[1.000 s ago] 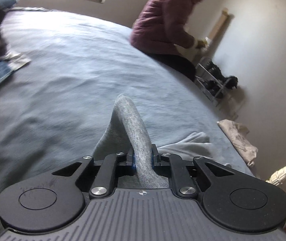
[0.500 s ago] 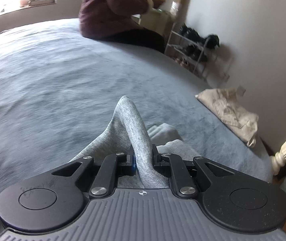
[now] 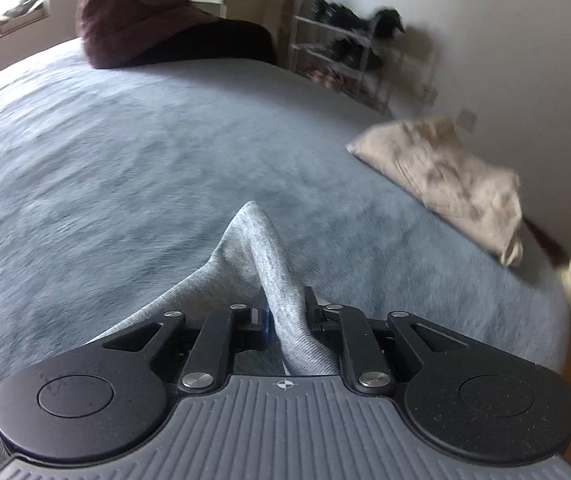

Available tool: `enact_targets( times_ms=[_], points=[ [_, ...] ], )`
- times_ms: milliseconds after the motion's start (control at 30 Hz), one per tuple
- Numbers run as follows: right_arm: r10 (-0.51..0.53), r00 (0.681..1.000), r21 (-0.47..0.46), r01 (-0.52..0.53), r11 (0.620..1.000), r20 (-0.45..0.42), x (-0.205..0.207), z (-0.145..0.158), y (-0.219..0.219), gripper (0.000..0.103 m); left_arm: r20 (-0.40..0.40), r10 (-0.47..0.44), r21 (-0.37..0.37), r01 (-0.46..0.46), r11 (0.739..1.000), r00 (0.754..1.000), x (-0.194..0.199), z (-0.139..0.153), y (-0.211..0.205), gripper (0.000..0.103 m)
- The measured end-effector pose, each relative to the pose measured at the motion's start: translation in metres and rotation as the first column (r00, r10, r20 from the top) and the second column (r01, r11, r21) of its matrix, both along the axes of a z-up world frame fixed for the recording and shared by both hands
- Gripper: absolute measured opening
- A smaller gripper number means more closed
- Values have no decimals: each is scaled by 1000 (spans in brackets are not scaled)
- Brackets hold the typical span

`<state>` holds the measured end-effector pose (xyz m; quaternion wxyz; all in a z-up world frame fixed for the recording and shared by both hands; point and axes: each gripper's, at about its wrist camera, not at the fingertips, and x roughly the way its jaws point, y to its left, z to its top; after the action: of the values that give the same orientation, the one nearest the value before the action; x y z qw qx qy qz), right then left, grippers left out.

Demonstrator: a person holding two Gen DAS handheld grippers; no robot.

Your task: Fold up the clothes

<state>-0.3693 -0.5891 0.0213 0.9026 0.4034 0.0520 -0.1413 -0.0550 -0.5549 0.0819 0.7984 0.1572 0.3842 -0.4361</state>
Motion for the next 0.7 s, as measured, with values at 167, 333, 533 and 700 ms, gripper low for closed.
enact_targets(
  times_ms=[167, 333, 533, 700],
  points=[
    [-9, 999, 118, 5, 993, 34, -10, -22, -8, 18, -17, -77, -57, 76, 995, 997, -3, 12, 13, 39],
    [-11, 998, 198, -2, 980, 68, -19, -29, -9, 18, 21, -93, -171, 95, 981, 995, -12, 43, 71, 52],
    [-73, 993, 315, 41, 948, 90, -45, -37, -22, 27, 195, -49, -158, 80, 984, 980, -40, 50, 155, 56],
    [-190, 980, 124, 182, 975, 51, -70, 2, -17, 28, 191, 12, -151, 17, 988, 982, -55, 28, 205, 58]
  ],
)
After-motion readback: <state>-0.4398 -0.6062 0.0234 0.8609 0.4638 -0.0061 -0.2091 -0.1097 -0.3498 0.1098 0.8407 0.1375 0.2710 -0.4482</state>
